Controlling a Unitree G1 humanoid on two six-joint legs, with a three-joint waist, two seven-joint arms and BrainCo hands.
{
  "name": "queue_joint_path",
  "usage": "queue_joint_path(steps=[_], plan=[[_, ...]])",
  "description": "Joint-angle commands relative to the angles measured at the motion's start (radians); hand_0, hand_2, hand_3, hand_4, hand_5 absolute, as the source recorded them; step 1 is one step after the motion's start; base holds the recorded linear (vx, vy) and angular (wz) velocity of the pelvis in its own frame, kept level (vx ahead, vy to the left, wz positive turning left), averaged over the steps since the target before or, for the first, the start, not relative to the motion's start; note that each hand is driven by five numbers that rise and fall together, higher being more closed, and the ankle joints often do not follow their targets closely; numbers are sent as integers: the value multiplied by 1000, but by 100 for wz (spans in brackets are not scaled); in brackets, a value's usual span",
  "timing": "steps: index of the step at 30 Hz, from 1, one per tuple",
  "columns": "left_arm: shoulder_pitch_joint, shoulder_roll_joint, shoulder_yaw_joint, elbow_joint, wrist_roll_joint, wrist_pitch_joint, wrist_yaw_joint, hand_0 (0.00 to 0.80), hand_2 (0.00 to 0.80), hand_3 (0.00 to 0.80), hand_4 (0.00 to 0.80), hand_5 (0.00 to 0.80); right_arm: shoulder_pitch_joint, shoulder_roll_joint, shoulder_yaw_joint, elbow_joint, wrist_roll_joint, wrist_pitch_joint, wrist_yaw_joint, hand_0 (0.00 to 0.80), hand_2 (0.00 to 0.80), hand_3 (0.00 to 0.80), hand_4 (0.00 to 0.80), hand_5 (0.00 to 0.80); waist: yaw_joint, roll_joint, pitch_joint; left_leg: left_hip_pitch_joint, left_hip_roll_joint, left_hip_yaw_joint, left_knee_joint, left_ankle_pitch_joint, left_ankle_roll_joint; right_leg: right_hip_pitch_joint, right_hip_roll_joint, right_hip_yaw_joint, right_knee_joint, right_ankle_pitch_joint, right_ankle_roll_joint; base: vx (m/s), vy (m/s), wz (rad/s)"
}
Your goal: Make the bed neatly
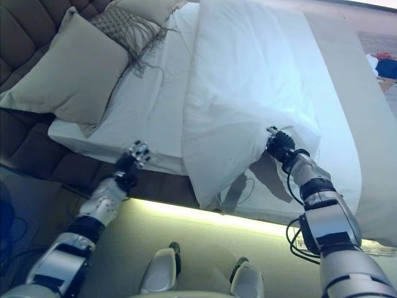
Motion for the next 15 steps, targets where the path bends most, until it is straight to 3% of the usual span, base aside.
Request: queue_joint_path(steps=[1, 3, 7, 8, 15], plan=[[27, -69, -46, 22, -257, 89, -94, 0, 0, 0, 0, 0, -128, -18, -22, -105, 130, -66, 9, 800, 800, 800, 800, 800, 8, -12, -47, -12, 67, -26, -38, 57, -28, -5, -15, -5, -62, 51, -22, -29, -108, -3], [58, -123, -43, 48, -411, 144, -98, 0, 0, 0, 0, 0, -141, -10, -14, -132, 157, -71, 7, 800, 800, 800, 800, 800, 9, -28, -32, -21, 74, -28, -36, 58, -29, -13, -10, -2, -57, 53, -24, -28, -147, -5], [63, -185, -36, 111, -530, 212, -98, 0, 0, 0, 0, 0, -198, 22, 26, -174, 244, -112, -12, 800, 800, 800, 800, 800, 15, -78, 3, -64, 93, -34, -19, 53, -31, -40, 7, -11, -55, 60, -27, -85, -240, -8], [64, -192, -34, 121, -555, 226, -86, 0, 0, 0, 0, 0, -208, 25, 33, -181, 259, -119, -15, 800, 800, 800, 800, 800, 15, -84, 7, -60, 97, -40, -14, 28, -39, -36, 13, -6, -50, 40, -19, -36, -184, -11], [77, -241, -27, 157, -744, 293, 18, 0, 0, 0, 0, 0, -253, 50, 44, -251, 347, -178, -46, 800, 800, 800, 800, 800, 12, -109, 34, -82, 109, -38, -19, 35, -49, -33, 36, -12, -82, 48, -23, -38, -96, -3]])
